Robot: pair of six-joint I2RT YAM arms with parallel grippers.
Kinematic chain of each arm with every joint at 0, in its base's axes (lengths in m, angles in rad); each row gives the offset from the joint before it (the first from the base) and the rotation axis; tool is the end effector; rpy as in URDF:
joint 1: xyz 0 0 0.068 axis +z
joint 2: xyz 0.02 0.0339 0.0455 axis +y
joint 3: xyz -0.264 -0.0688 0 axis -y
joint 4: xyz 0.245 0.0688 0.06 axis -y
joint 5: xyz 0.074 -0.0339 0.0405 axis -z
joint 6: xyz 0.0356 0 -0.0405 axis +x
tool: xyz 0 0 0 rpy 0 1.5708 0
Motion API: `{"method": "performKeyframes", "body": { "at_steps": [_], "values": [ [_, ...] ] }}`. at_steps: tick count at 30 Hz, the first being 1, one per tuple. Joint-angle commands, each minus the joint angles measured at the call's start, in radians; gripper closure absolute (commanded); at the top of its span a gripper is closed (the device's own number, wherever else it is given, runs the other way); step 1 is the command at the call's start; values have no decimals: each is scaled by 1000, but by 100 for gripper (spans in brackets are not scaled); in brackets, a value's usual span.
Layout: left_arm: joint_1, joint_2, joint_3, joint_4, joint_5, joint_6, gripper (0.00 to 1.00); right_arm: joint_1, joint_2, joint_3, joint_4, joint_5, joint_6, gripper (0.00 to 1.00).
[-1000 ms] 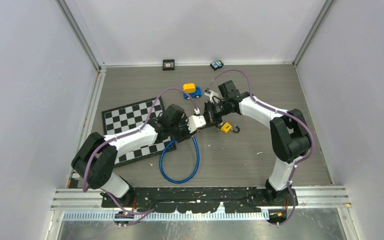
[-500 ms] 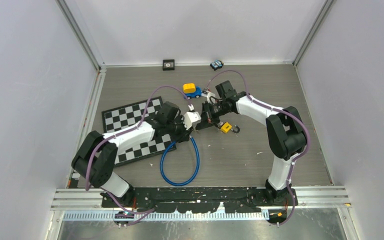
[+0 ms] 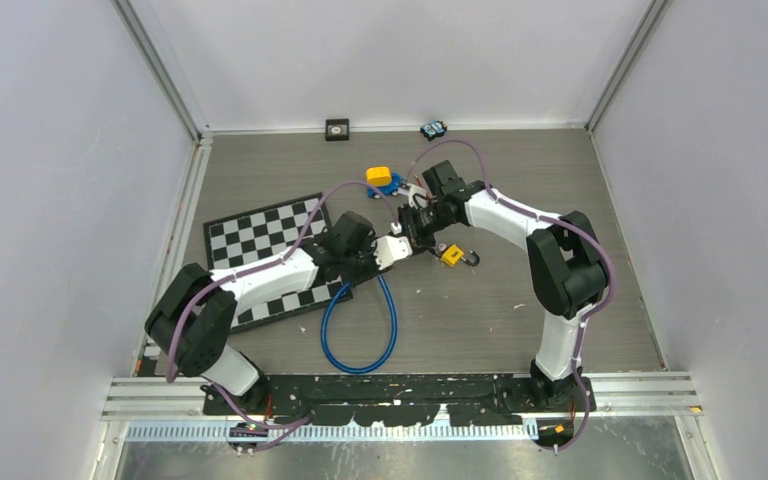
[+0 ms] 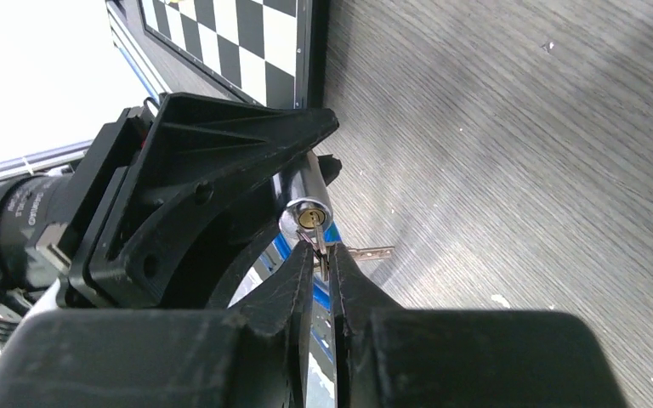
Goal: Unlock with the key
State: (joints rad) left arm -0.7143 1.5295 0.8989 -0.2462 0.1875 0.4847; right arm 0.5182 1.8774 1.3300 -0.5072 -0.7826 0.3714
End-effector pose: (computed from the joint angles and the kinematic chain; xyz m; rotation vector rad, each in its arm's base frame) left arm 0.2314 -0.2094 0.1975 1.4531 1.9784 -0.3308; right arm 0.3256 0.2145 0.2026 -0.4940 2.6858 1.3194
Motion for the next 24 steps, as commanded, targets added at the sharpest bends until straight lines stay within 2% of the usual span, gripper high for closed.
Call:
{"method": "performKeyframes", "body": {
  "at_steps": [1, 3, 7, 13, 16, 20, 24],
  "values": [
    [-47, -21, 111, 315, -120, 63, 100, 74, 33, 8, 33, -86, 109, 85],
    [-50, -18, 114, 318, -127, 60, 100, 74, 41, 3, 47, -91, 131, 84],
    [-50, -31, 105, 302, -32, 43, 100, 63, 52, 9, 45, -104, 101, 79],
    [-29, -66, 64, 279, 68, 48, 100, -52, -6, -22, 48, -170, 45, 60],
    [-21, -79, 63, 264, 88, 58, 100, -120, -61, -38, 46, -227, 18, 54],
    [-20, -78, 64, 249, 105, 81, 100, -139, -121, -39, -18, -233, -69, 53],
    [-20, -80, 51, 249, 118, 111, 100, -144, -146, -43, -35, -221, -84, 54]
  ]
}}
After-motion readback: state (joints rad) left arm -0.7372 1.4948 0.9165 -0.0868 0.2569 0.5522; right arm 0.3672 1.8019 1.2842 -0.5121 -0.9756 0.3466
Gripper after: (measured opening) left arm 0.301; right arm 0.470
